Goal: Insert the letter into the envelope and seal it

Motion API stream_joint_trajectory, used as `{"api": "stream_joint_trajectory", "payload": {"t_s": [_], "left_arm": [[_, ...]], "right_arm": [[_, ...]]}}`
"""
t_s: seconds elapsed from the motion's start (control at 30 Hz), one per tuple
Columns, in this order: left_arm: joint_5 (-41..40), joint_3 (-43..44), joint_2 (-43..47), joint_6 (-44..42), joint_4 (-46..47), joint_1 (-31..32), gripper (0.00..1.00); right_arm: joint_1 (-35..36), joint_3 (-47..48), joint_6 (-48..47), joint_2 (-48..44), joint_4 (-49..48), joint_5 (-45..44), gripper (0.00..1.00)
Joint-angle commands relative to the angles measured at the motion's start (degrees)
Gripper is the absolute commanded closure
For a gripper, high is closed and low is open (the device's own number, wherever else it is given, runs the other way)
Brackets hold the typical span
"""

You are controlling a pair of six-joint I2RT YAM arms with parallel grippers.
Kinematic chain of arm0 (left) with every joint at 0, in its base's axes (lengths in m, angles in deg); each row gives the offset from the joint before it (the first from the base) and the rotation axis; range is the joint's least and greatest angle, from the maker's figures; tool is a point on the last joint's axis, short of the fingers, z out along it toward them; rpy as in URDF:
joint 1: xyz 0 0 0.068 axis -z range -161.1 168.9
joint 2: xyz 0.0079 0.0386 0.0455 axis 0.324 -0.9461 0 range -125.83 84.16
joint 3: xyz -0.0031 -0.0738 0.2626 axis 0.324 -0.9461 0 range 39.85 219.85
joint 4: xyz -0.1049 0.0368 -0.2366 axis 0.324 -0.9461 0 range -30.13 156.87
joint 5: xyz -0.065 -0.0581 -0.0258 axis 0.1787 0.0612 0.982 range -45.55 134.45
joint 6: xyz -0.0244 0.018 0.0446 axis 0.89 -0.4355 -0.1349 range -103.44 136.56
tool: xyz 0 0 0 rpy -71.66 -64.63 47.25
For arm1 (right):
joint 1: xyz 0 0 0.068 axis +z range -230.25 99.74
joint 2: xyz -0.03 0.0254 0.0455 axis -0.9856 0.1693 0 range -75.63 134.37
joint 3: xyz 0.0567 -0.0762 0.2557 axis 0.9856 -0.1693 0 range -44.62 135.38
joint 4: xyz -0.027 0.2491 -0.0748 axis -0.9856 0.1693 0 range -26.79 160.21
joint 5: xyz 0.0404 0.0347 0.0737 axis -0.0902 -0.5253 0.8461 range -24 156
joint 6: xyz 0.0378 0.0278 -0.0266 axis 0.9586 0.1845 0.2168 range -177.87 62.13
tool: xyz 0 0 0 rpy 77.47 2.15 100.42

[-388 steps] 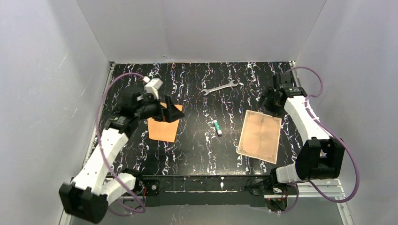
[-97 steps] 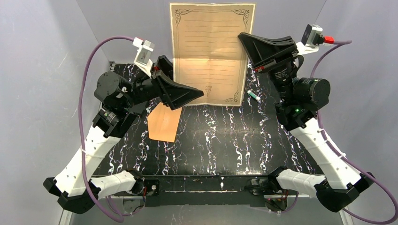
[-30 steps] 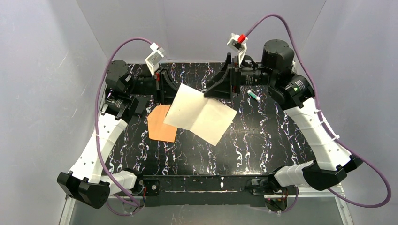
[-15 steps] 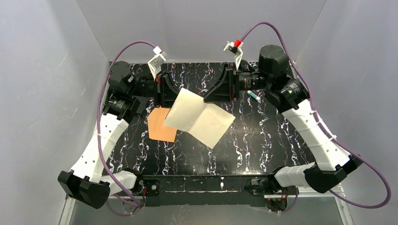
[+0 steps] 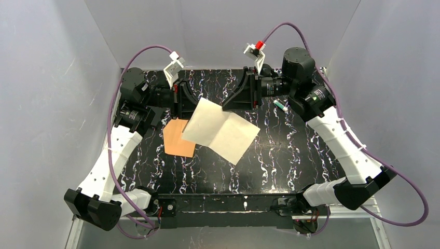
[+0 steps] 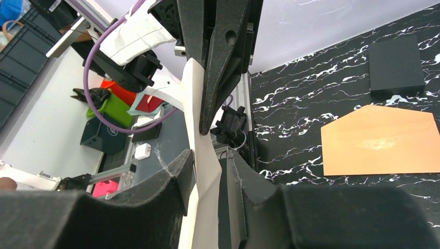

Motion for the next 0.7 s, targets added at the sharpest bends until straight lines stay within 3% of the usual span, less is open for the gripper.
{"api": "stream_joint_trajectory", "payload": {"t_s": [0.0, 0.1, 0.2, 0.23, 0.3, 0.4, 0.67], "left_arm": [[0.0, 1.2, 0.1, -0.5, 0.6, -0.2, 1.00], [0.8, 1.5, 0.0, -0.8, 0.6, -0.2, 1.00], [0.5, 1.8, 0.0, -1.2, 0.7, -0.4, 1.00], [0.4, 2.0, -0.1, -1.1, 0.6, -0.4, 1.00], [0.3, 2.6, -0.2, -1.1, 0.6, -0.5, 1.00], [0.2, 2.9, 0.0, -1.1, 0.6, -0.5, 1.00], [-0.1, 2.6, 0.9, -1.0, 0.6, -0.5, 1.00]], "right_arm": [[0.2, -0.4, 0.4, -0.2, -3.0, 2.4, 0.66], [0.2, -0.4, 3.1, 0.1, -6.1, 4.0, 0.84], [0.2, -0.6, 7.4, 0.3, -10.8, 6.0, 0.90], [0.2, -0.5, 7.7, 0.3, -11.0, 6.2, 0.87], [0.2, -0.7, 7.7, 0.3, -11.1, 7.1, 0.72], [0.2, -1.2, 7.6, 0.4, -10.5, 7.1, 0.61], [0.5, -0.6, 3.4, 1.1, -4.4, 3.0, 0.64]]}}
